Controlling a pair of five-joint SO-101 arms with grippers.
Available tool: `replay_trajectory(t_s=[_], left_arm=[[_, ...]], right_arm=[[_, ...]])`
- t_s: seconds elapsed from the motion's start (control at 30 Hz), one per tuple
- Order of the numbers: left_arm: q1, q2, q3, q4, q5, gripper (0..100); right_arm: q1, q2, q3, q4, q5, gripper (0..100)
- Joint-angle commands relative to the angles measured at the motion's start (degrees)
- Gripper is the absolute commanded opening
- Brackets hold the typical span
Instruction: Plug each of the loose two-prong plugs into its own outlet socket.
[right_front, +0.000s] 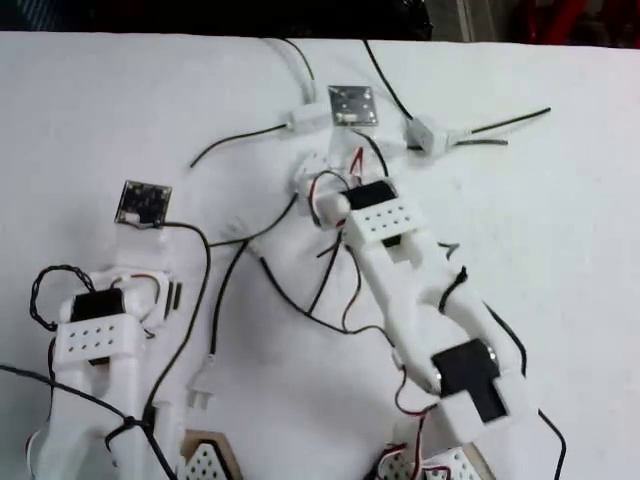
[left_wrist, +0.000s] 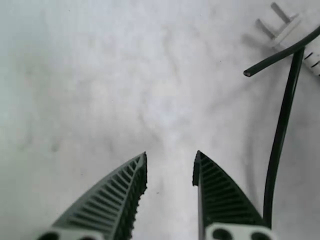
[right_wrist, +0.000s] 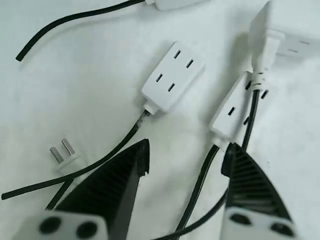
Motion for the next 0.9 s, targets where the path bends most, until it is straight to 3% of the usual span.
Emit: replay_trajectory(t_s=[0.0,0.13,0.43,0.73,0.87], left_arm=[[-0.2,-1.8,-0.3,-1.1,0.3,16],[-0.2,-1.9,-0.1,-1.1,0.3,16],[-0.2,-1.9,-0.1,-1.1,0.2,16],[-0.2,-1.9,-0.1,-1.1,0.2,16],[-0.2,-1.8,0.0,-1.1,0.2,16]], right_arm=[[-0.6,3.8,-1.8,-2.8,0.5,22.9],[2.1,10.0,-5.6,-2.3,0.5,22.9],[5.9,14.9,-14.6,10.2,0.3,22.9],[6.1,24.2,-23.9,10.7,-0.1,22.9],[6.2,26.2,-28.9,10.7,-3.7,23.0]])
